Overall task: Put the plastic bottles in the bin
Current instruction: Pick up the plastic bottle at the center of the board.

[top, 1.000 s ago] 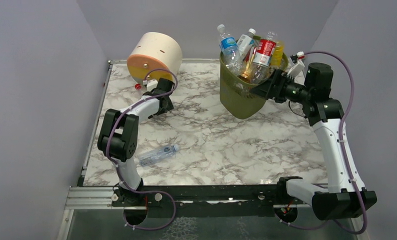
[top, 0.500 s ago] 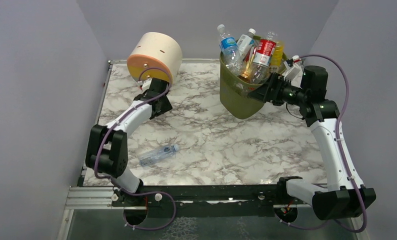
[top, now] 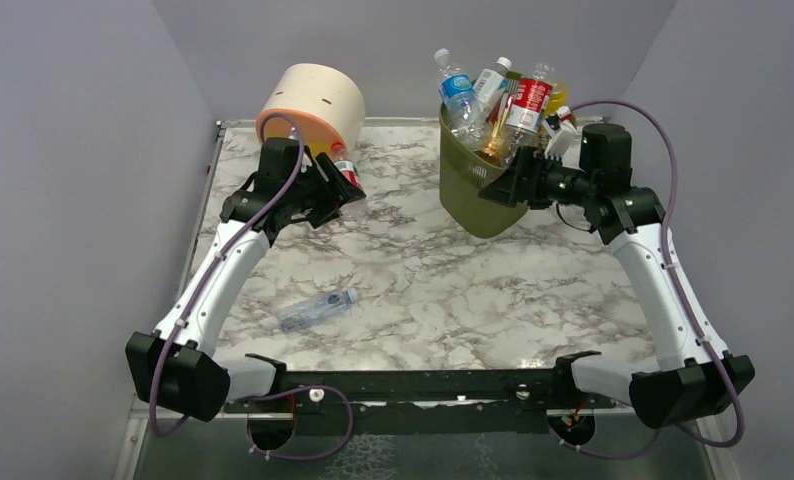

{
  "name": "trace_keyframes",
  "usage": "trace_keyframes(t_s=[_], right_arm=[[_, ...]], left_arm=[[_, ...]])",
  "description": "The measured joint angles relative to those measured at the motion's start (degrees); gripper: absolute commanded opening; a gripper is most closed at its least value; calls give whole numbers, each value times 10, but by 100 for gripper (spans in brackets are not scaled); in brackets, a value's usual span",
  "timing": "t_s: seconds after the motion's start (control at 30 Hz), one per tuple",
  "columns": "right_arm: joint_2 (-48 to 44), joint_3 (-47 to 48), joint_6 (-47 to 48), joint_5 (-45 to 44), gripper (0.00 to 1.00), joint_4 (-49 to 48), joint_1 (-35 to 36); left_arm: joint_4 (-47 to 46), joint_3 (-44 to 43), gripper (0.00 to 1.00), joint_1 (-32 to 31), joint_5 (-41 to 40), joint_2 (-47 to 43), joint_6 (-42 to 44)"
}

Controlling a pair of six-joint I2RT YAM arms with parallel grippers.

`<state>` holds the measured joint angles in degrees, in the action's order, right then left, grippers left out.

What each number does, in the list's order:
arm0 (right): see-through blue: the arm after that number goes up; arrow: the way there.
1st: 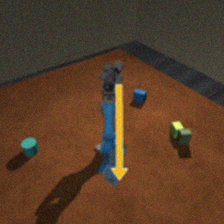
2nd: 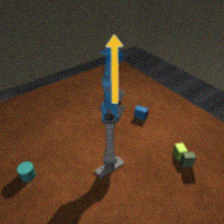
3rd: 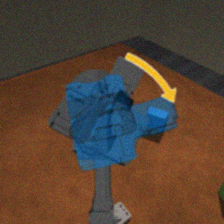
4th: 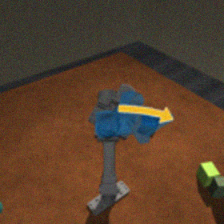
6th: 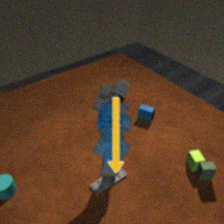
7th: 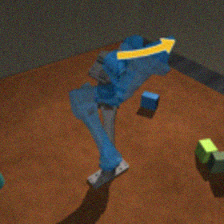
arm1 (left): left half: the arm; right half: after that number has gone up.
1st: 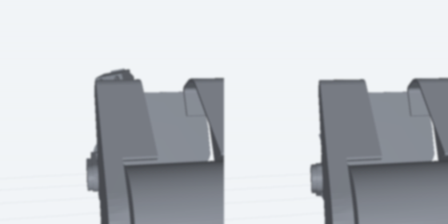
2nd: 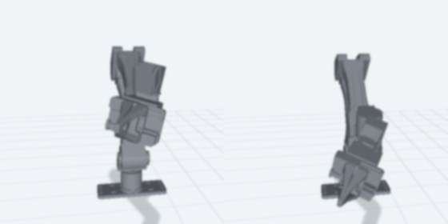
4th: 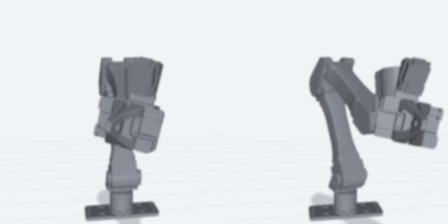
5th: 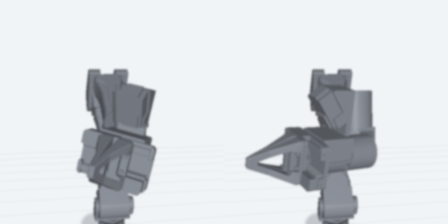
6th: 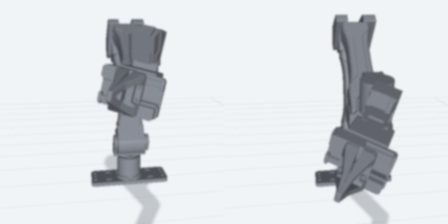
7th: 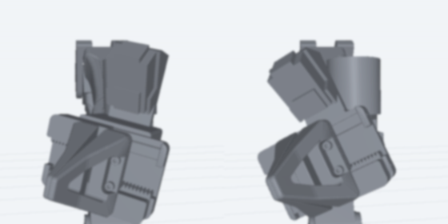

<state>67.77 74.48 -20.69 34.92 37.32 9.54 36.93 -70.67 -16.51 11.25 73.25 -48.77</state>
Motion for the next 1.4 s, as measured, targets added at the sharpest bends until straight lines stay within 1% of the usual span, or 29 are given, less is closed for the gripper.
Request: trace_keyframes(t_s=[0.17,0.27,0.37,0.47,0.57,0.7,0.83,0.93,1.03,1.13,1.2,1.3,1.4], right_arm=[[16,35,18,-26,83,9,53],[14,43,35,-41,84,7,88],[6,35,57,-62,85,-6,122],[-18,-5,89,-92,87,-39,156],[-43,-60,129,-126,88,-83,191],[-63,-127,202,-167,88,-159,233],[-92,-202,278,-177,90,-263,253],[-104,-234,320,-174,90,-342,259],[-92,-236,348,-170,90,-420,273],[-66,-227,369,-157,92,-473,303],[-44,-214,383,-148,92,-495,324],[-10,-191,415,-145,97,-514,361],[3,-186,445,-145,100,-530,389]], left_arm=[[1,0,60,-1,102,-35,-47],[1,0,60,-1,147,-69,-82],[1,0,62,-1,181,-114,-124],[1,0,62,-1,201,-155,-170],[2,0,62,-1,214,-184,-212],[16,0,62,-1,219,-198,-252],[29,0,61,-1,224,-198,-279],[31,0,61,-1,231,-198,-290],[31,0,61,-1,239,-198,-297],[29,4,61,-1,249,-198,-304],[25,13,61,-1,255,-198,-309],[19,27,61,-1,264,-192,-319],[10,29,61,-1,272,-179,-328]])
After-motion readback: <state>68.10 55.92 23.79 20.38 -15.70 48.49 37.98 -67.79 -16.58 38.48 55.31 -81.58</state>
